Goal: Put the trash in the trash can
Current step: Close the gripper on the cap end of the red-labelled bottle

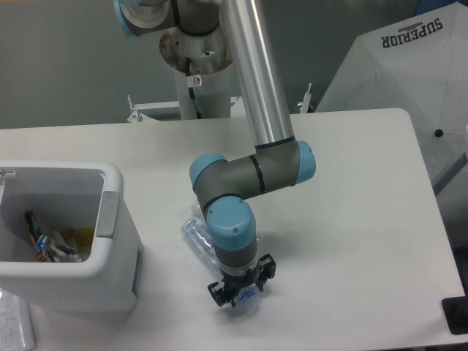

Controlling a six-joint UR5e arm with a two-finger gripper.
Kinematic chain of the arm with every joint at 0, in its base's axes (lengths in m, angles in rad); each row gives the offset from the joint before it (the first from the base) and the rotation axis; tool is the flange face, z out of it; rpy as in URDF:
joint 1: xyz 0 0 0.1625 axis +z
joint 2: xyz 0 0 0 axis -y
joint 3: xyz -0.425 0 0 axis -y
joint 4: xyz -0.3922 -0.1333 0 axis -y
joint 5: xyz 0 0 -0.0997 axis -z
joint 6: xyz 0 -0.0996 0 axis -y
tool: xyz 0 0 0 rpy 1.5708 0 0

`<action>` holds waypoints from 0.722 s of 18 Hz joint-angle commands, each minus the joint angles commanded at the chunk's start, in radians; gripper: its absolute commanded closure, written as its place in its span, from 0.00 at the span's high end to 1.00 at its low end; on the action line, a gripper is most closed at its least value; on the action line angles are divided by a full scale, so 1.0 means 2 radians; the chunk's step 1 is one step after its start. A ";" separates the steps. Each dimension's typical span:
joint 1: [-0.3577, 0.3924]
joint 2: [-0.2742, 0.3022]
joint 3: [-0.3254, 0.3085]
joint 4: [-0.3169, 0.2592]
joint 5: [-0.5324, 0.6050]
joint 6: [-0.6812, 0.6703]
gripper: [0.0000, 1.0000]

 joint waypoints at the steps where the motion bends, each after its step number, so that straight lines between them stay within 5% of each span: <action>1: -0.001 0.001 0.001 0.000 -0.001 0.001 0.67; 13: -0.001 0.005 0.026 0.001 -0.002 0.013 0.62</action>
